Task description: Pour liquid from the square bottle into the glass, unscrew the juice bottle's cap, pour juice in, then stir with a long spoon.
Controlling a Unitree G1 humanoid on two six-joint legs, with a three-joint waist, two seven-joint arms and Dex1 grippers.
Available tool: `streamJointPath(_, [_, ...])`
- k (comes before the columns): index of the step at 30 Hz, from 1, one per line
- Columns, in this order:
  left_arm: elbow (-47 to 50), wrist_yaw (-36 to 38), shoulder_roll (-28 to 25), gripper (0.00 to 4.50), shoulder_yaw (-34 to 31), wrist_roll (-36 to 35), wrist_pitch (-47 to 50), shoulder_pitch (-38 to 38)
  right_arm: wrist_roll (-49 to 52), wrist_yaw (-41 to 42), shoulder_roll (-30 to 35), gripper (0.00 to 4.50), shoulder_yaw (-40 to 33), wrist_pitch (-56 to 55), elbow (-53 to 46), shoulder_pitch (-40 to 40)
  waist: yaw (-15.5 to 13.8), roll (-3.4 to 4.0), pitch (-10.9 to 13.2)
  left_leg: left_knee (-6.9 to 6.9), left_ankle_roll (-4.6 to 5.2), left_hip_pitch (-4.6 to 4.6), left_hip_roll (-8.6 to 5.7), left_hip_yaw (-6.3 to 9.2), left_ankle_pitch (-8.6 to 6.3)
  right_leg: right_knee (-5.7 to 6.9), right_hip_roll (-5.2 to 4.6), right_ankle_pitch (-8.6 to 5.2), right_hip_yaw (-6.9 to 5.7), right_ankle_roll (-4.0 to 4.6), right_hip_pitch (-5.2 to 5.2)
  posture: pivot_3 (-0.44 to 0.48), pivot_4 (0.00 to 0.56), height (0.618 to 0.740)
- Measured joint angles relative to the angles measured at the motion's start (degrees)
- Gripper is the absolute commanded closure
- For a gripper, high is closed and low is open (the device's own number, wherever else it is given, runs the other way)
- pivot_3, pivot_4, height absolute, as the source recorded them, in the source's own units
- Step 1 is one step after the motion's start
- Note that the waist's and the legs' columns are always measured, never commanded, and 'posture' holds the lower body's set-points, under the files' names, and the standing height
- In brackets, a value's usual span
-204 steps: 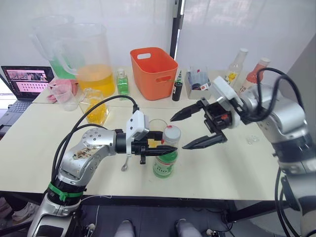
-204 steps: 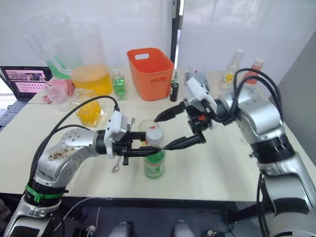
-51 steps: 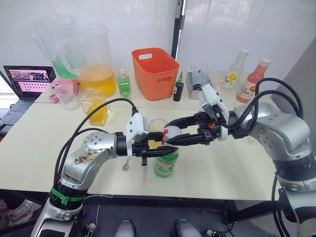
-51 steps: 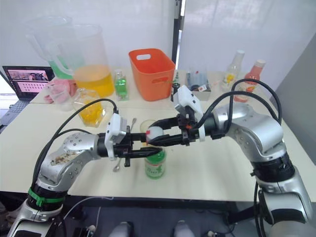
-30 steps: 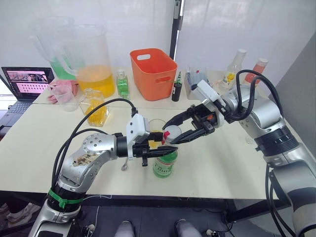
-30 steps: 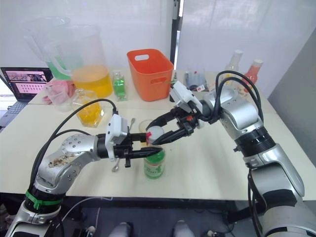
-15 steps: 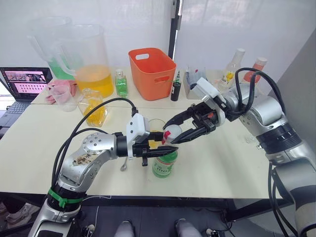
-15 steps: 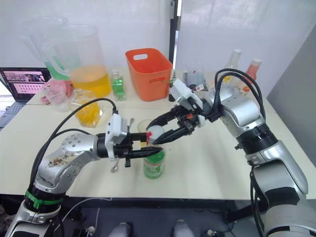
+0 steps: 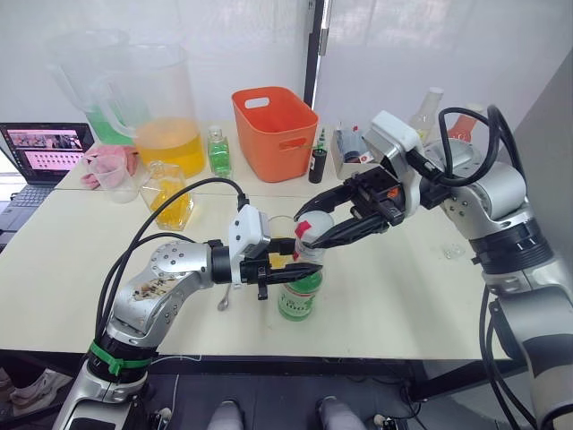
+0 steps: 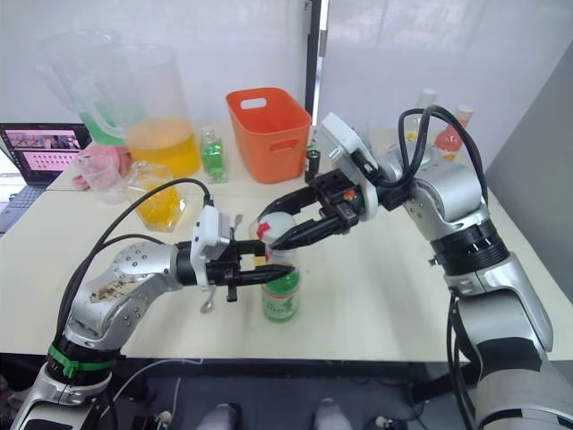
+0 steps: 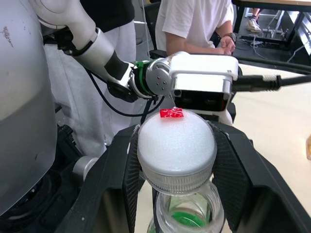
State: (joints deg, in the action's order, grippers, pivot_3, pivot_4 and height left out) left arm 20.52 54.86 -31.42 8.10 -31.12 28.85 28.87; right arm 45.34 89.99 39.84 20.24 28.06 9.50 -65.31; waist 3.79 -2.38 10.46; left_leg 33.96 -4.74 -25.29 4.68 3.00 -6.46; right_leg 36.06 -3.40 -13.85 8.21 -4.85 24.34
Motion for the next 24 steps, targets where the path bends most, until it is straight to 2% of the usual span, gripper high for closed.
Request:
streamJointPath(7, [0.0,-0.1,0.0,3.05,0.0,0.0,0.0,0.0,-0.3,0.0,0.2,2.82,-2.2,1.1,-0.2,0.1,0.0,0.00,0.0,0.00,0.00,0.00,0.00,0.00,0.00,0.01,0.00,0.00,0.00,0.00,0.00,0.000,0.150,0.740])
streamJointPath(13, [-0.8,0.4,0.2,3.05,0.2,0.0,-0.2,0.4,-0.1,-4.1,4.2,2.82,-10.6,6.6,-5.6,4.5,-0.4,0.00,0.0,0.00,0.00,0.00,0.00,0.00,0.00,0.00,0.00,0.00,0.00,0.00,0.00,0.000,0.150,0.740])
streamJointPath(19, [-2.1,1.3,0.7,3.05,0.7,0.0,-1.1,0.9,0.4,-19.7,10.2,2.82,-24.5,13.9,-12.3,17.5,-1.2,-0.01,0.0,0.04,0.00,0.01,-0.01,-0.03,0.00,-0.06,-0.01,0.00,0.04,0.00,-0.02,0.000,0.150,0.740])
streamJointPath(24, [-3.5,2.3,1.2,3.05,1.1,0.0,-1.5,1.7,-1.7,-35.1,11.0,2.82,-38.3,16.1,-20.0,35.1,-1.5,-0.03,0.0,0.05,0.00,0.02,-0.02,-0.02,0.00,-0.08,-0.01,0.00,0.04,0.00,-0.06,0.000,0.150,0.740])
